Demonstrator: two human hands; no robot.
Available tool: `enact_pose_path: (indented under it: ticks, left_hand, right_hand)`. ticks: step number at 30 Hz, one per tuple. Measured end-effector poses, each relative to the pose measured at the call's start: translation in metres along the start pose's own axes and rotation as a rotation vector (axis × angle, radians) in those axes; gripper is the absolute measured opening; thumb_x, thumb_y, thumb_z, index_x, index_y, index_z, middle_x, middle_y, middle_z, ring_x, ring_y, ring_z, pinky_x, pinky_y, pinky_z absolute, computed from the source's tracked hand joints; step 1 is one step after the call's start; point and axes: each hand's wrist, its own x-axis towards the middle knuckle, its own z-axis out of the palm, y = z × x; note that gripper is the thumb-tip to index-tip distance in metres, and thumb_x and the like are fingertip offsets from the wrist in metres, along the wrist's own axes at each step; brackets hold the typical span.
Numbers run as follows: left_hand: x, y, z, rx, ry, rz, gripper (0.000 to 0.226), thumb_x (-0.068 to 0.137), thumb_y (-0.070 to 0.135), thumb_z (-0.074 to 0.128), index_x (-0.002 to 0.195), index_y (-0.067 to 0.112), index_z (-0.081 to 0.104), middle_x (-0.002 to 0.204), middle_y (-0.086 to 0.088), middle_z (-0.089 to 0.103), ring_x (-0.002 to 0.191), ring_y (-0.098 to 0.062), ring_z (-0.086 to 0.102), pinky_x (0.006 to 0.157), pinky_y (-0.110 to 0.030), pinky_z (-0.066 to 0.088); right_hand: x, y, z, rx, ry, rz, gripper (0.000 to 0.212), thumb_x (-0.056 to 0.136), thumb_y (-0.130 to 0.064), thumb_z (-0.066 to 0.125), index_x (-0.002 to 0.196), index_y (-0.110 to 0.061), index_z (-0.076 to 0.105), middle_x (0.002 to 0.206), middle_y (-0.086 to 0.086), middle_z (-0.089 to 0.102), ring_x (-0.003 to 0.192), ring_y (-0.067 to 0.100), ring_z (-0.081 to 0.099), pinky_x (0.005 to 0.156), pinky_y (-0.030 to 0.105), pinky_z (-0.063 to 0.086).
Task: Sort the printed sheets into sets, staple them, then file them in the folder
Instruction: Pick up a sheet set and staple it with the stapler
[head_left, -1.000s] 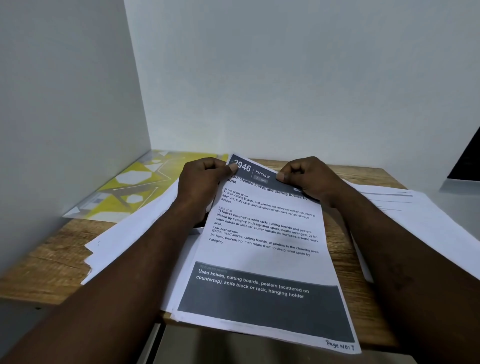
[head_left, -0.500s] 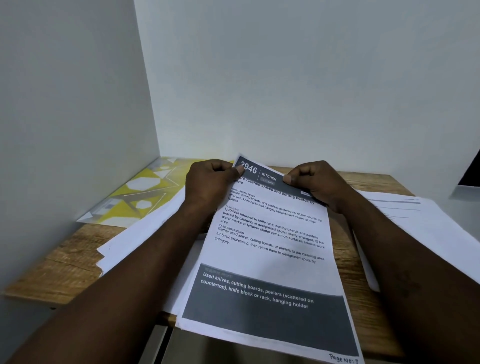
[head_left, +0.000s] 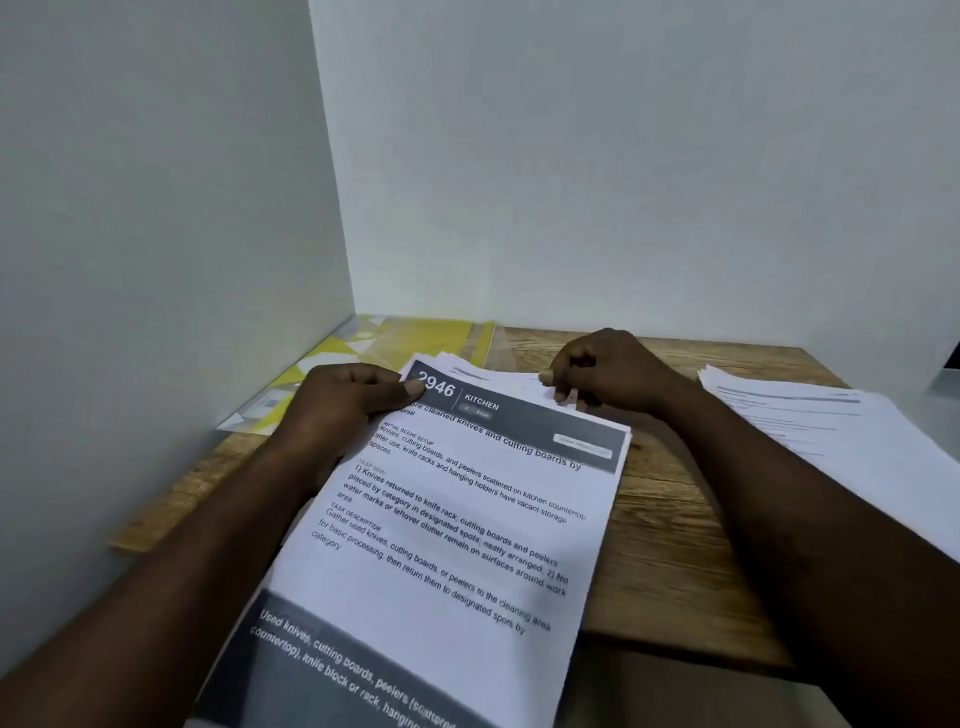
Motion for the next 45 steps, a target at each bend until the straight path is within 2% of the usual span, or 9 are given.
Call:
enact_pose_path:
  ticks: [5,10,14,18,27,32,36,40,45]
  left_hand:
    - [-0.028,-0.002,-0.004,0.038,-0.081,-0.046,0.016,0.087,-0.001,0.078,0.083,-0.012,0.067,0.075,-0.023,0.072,0.052,-0.023,0.068,0.051,-0.024,0.054]
    - [-0.037,-0.010,-0.011,0.181,-0.102,-0.035,0.021,0.079,0.013,0.089,0.079,-0.003,0.075,0.083,-0.027,0.075,0.065,-0.027,0.068,0.067,-0.034,0.055]
    - [-0.041,-0.014,-0.011,0.242,-0.084,-0.006,0.020,0.080,0.015,0.089,0.068,0.008,0.075,0.071,-0.013,0.074,0.057,-0.017,0.066,0.061,-0.027,0.051]
    - [-0.043,-0.017,-0.010,0.307,-0.083,0.020,0.023,0.080,0.018,0.090,0.072,0.003,0.075,0.068,-0.008,0.072,0.056,-0.013,0.062,0.059,-0.024,0.047]
    - [-0.042,-0.019,-0.012,0.277,-0.067,0.031,0.021,0.080,0.018,0.090,0.075,0.002,0.077,0.070,-0.009,0.076,0.057,-0.014,0.066,0.064,-0.028,0.051]
    - [-0.042,-0.017,-0.011,0.310,-0.071,0.049,0.022,0.081,0.020,0.090,0.069,0.008,0.076,0.065,-0.003,0.073,0.054,-0.011,0.062,0.060,-0.024,0.047]
    - [-0.042,-0.016,-0.009,0.340,-0.087,0.053,0.029,0.082,0.020,0.089,0.059,0.015,0.072,0.059,0.002,0.069,0.050,-0.008,0.060,0.059,-0.022,0.044]
    - [-0.041,-0.017,-0.008,0.339,-0.090,0.059,0.024,0.081,0.022,0.090,0.065,0.012,0.076,0.065,-0.004,0.073,0.055,-0.011,0.063,0.065,-0.026,0.046]
    - [-0.037,-0.016,0.003,0.339,-0.097,0.056,0.030,0.079,0.029,0.091,0.070,0.006,0.073,0.065,-0.005,0.069,0.058,-0.014,0.056,0.065,-0.028,0.042]
  right_hand:
    - [0.000,-0.009,0.006,-0.232,-0.042,-0.036,0.011,0.088,-0.029,0.085,0.089,-0.019,0.081,0.078,-0.010,0.078,0.065,0.015,0.075,0.066,0.022,0.051]
    - [0.000,-0.027,0.006,-0.320,-0.178,0.004,0.019,0.088,-0.039,0.085,0.092,-0.020,0.081,0.084,-0.010,0.079,0.078,0.017,0.077,0.069,0.022,0.056]
    - [-0.001,-0.041,0.022,-0.361,-0.250,0.010,0.022,0.085,-0.046,0.086,0.092,-0.026,0.081,0.081,-0.015,0.075,0.076,0.010,0.074,0.075,0.027,0.056]
    - [-0.005,-0.050,0.049,-0.443,-0.279,-0.059,0.031,0.085,-0.052,0.084,0.105,-0.030,0.078,0.091,-0.013,0.074,0.082,-0.001,0.064,0.072,0.019,0.043]
    - [-0.018,-0.063,0.062,-0.429,-0.357,-0.124,0.038,0.083,-0.010,0.072,0.118,-0.024,0.068,0.097,-0.011,0.075,0.079,0.004,0.063,0.077,0.025,0.050]
    - [-0.020,-0.055,0.056,-0.497,-0.274,-0.182,0.018,0.088,-0.014,0.079,0.100,-0.027,0.077,0.094,-0.012,0.077,0.083,0.005,0.065,0.082,0.031,0.052]
    - [-0.033,-0.036,0.037,-0.292,-0.090,-0.107,0.017,0.088,-0.006,0.078,0.101,-0.017,0.077,0.105,-0.005,0.077,0.094,0.020,0.071,0.090,0.040,0.055]
    - [-0.056,-0.019,0.017,0.313,-0.025,0.129,0.011,0.102,0.000,0.064,0.111,-0.006,0.062,0.125,0.011,0.074,0.107,0.033,0.076,0.091,0.046,0.062]
    - [-0.071,-0.007,0.009,0.629,0.188,0.214,0.022,0.102,0.002,0.063,0.121,-0.007,0.059,0.104,0.018,0.077,0.091,0.029,0.079,0.079,0.034,0.065]
